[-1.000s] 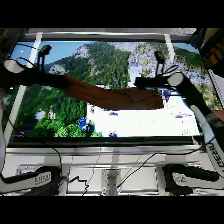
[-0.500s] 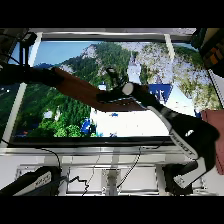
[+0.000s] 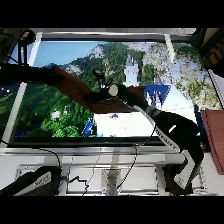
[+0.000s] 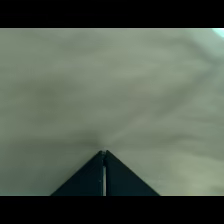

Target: Fold the clothes and pants, and hang the long-sleeved shirts on hangers.

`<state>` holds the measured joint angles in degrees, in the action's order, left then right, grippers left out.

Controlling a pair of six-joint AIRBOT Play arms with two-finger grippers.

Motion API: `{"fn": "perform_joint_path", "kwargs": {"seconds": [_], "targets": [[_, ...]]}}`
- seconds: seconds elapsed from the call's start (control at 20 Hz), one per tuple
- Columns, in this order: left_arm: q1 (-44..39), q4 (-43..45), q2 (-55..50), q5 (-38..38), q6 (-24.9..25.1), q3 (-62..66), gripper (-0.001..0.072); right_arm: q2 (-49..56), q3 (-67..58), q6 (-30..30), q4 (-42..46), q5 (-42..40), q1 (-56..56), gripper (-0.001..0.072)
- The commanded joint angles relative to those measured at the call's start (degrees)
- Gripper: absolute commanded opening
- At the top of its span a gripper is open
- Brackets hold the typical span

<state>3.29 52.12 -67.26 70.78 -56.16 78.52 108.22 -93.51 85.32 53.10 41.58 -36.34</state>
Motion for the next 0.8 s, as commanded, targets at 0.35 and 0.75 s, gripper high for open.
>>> {"fn": "perform_joint_path", "kwargs": {"seconds": [0.35,0.75], "targets": [[-24.5,-14.1,-13.2,-27.8,0.0,0.0,0.0012,-7.0,-0.5,0.1,5.6,24.9,27.3,0.0022],[-46.7,-14.1,-27.5,-59.0,0.0,0.0,0.0635,-14.9,-0.5,-0.2,6.1,31.1,42.4,0.0024]]}}
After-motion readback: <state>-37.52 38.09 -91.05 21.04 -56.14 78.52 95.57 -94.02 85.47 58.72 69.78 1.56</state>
